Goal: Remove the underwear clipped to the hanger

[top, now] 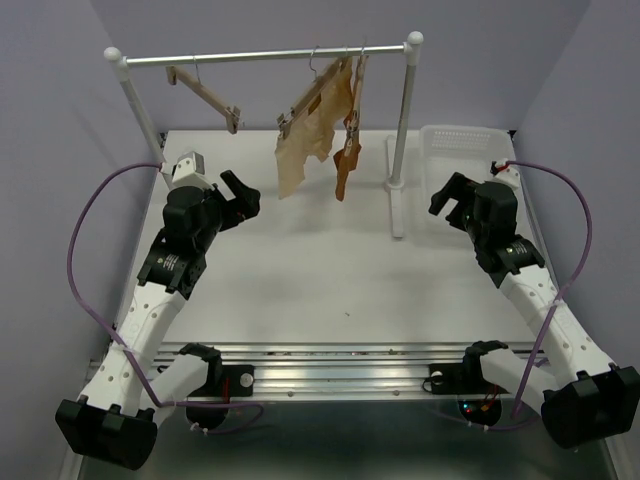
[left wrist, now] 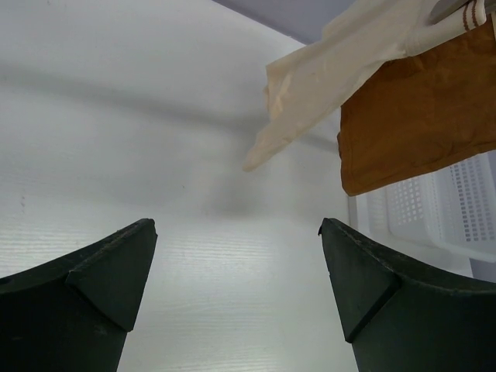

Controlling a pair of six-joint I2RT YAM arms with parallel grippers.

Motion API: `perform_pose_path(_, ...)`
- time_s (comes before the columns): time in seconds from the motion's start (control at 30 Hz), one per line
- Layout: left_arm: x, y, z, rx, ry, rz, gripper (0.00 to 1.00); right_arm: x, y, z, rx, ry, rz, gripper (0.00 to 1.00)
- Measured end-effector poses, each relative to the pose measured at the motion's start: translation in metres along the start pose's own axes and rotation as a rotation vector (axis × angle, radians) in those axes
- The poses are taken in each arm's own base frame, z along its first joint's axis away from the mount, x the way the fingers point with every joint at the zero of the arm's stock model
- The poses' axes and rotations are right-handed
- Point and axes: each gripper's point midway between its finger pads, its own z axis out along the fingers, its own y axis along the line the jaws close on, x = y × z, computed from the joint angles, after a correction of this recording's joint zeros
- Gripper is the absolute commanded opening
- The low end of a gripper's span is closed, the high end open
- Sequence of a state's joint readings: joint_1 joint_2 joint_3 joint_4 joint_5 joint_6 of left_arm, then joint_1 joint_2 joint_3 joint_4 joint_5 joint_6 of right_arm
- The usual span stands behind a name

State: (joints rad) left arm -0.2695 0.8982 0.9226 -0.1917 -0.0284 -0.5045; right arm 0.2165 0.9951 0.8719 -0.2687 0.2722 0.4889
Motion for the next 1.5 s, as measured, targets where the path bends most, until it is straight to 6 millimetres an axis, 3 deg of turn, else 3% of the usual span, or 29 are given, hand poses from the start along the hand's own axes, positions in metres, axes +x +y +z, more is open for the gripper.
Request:
perform_pose_path(0.27,-0.005,-0.003,-0.004,0.005,-0.003,0.022,0.99,0.001,0.002,-0.001,-0.015,0.007,-0.015,1.00)
perform_pose_path(0.37,-0.027,-0.018,-0.013,0.036,-0.043,0.028,0.99,0.001,0.002,-0.001,-0.016,0.007,-0.024,1.00)
perform_pose_path(0.57,-0.094,-0.087,-0.041,0.208,-0.183,0.057,0.99,0.000,0.002,-0.002,-0.020,0.001,-0.035,1.00)
perform_pose_path(0.8,-0.138,-0.170,-0.048,0.421,-0.243,0.198,0.99,0.001,0.004,-0.002,-0.040,0.008,-0.055,1.00)
perform_pose_path(0.97,-0.157,-0.192,-0.021,0.428,-0.268,0.307,0.99,0.004,0.008,-0.003,-0.067,0.021,-0.072,1.00)
perform_pose_path(1.17,-0.155,-0.210,0.026,0.443,-0.228,0.446,0.99,0.006,0.011,-0.004,-0.086,0.031,-0.080,1.00)
perform_pose_path(1.37,-0.144,-0.214,0.080,0.451,-0.144,0.547,0.99,0.009,0.014,-0.004,-0.108,0.045,-0.095,1.00)
perform_pose_path(1.5,-0.130,-0.200,0.113,0.424,-0.082,0.567,0.99,0.010,0.015,-0.003,-0.112,0.053,-0.101,1.00)
